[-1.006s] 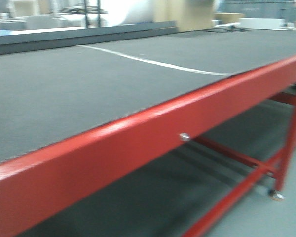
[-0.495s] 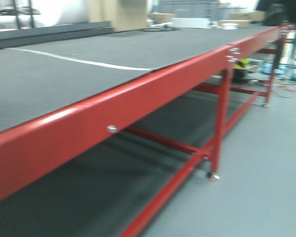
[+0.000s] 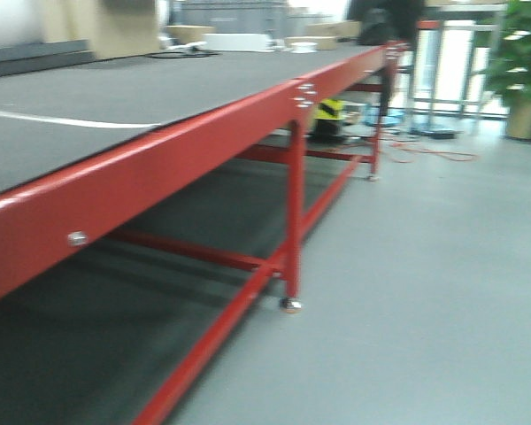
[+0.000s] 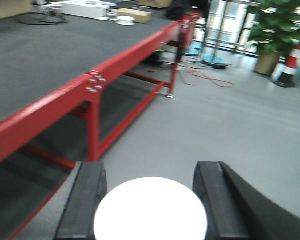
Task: Place valve from conveyor to right shelf box
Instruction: 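Turn the base away from the conveyor holding both valves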
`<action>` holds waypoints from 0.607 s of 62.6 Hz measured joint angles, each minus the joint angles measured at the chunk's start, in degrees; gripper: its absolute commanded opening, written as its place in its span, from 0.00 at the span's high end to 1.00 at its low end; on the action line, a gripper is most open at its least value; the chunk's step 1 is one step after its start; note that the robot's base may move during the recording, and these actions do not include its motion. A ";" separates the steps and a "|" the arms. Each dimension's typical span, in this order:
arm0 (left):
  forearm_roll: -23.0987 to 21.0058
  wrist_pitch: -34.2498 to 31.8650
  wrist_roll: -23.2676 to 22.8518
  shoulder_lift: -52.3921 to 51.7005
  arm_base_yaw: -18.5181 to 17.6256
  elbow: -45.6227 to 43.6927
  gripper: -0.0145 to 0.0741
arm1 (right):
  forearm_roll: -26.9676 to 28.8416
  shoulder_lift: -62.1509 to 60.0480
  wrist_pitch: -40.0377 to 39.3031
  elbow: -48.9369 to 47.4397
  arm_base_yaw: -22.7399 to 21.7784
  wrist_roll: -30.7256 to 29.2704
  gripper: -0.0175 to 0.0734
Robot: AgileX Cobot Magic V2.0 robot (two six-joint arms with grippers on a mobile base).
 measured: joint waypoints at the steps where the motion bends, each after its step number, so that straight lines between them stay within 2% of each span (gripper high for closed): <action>1: 0.00 0.00 0.00 0.00 0.00 0.00 0.96 | 0.00 0.00 0.00 0.00 0.00 0.00 0.99; 38: -0.11 0.00 0.00 0.00 0.00 0.00 0.96 | 0.00 0.00 0.00 0.00 0.00 0.00 0.99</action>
